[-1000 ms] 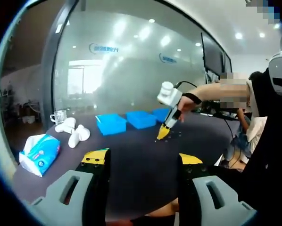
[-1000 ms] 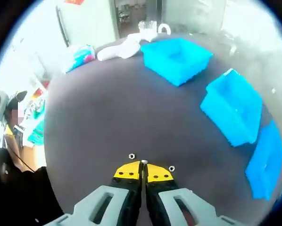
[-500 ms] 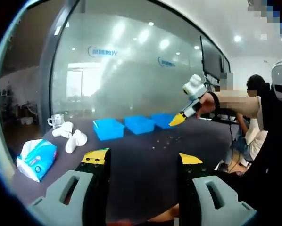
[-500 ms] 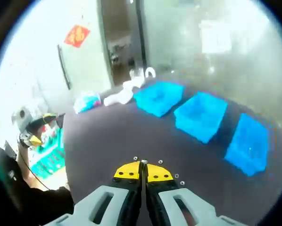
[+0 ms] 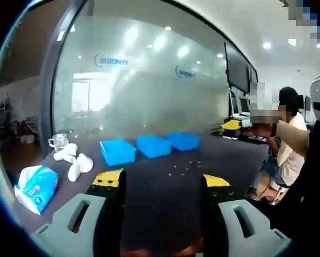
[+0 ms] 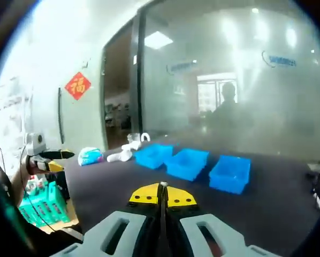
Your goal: Sort the screws, nuts, and washers into the corresponding bins
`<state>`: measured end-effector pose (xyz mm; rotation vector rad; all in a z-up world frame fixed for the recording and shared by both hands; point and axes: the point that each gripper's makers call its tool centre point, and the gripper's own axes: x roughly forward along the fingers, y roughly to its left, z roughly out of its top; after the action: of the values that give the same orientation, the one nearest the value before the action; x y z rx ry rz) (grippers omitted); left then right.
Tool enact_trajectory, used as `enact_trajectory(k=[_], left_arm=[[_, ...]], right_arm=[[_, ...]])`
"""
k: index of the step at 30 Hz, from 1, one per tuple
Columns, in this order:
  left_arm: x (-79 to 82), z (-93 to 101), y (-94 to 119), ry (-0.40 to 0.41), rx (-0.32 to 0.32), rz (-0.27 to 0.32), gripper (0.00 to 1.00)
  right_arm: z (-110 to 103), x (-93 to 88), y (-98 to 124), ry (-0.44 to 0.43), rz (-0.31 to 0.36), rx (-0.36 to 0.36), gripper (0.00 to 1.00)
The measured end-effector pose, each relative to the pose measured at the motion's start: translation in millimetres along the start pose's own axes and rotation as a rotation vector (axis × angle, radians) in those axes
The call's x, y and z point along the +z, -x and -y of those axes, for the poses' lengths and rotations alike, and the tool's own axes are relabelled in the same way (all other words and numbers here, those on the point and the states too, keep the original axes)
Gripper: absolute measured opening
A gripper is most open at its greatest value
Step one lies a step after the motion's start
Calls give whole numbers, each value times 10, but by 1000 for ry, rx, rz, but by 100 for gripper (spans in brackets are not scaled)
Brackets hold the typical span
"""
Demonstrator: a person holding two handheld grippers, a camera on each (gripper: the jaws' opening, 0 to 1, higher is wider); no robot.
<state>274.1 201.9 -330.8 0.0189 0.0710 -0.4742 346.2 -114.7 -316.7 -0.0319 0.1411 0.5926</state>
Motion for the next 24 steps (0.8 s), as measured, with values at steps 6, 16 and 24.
enact_trajectory(k=[6,16,24], left_arm=[[50,-1,-25,5,3,10,53],[76,78,-65,-4,-13,7,53],[76,115,-60,-1,-15,11,53]], right_arm=[[215,-131,381,24,80,-143,0],[492,23,572,-24,203,-259,0],[631,301,140,2,231,-246,0]])
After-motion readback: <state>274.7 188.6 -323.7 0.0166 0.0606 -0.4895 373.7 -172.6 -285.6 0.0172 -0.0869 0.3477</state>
